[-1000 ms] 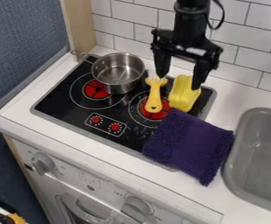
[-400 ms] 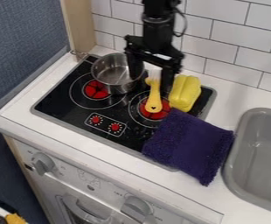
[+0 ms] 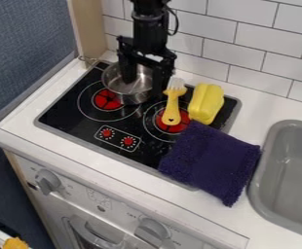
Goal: Move the silver pot below the left burner
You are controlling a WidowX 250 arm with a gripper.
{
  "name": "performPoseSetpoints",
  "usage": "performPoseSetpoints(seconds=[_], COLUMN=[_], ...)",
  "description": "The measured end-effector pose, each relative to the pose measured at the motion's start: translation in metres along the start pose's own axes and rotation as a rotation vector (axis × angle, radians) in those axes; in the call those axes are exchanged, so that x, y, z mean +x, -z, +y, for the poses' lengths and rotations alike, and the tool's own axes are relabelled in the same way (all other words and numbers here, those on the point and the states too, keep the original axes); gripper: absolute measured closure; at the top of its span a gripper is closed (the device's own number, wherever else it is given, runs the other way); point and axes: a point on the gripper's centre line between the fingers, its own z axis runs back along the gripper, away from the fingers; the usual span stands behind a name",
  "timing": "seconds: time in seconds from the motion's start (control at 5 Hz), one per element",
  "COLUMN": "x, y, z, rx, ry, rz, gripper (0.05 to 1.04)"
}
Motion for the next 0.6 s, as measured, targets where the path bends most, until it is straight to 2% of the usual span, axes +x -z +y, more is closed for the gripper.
performPoseSetpoints(seconds=[0.2,0.4,0.6], x=[0.002,-0.001,-0.002], y=[0.01,0.023,0.024], z=[0.002,0.001,0.001], rx=[-0.013,-0.018,-0.017], ry=[0.01,0.006,-0.001], rz=[0.027,0.071,0.08], gripper=[0.082,0.133,0.41])
